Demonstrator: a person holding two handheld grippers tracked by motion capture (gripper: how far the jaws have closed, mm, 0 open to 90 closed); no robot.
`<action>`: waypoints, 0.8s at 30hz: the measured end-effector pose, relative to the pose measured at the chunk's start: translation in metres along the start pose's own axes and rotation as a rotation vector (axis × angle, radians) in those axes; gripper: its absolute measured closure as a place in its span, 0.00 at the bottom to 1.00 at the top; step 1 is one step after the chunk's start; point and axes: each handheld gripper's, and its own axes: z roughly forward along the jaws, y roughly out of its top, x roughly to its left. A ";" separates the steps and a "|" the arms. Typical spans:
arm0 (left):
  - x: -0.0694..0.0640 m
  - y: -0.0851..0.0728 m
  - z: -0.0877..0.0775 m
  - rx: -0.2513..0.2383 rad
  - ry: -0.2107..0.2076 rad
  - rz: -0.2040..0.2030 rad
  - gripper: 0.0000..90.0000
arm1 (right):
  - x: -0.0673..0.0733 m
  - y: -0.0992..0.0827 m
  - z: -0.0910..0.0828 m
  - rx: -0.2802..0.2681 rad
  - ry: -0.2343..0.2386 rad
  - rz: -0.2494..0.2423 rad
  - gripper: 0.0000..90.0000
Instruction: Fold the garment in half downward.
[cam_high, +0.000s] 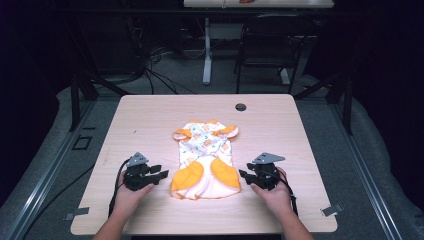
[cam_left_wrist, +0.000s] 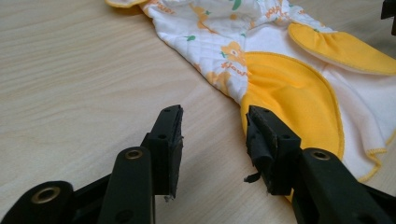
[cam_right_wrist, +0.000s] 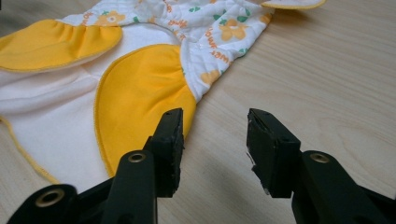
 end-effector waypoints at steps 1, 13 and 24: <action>-0.001 0.000 0.001 0.002 -0.005 0.002 0.63 | 0.001 0.000 0.000 0.003 0.004 -0.004 0.64; -0.028 0.010 0.015 0.011 -0.050 0.084 0.99 | 0.021 0.011 0.010 -0.016 0.079 -0.051 0.93; -0.051 0.003 0.038 0.123 -0.028 0.241 1.00 | 0.042 0.009 0.032 0.121 0.058 -0.224 0.96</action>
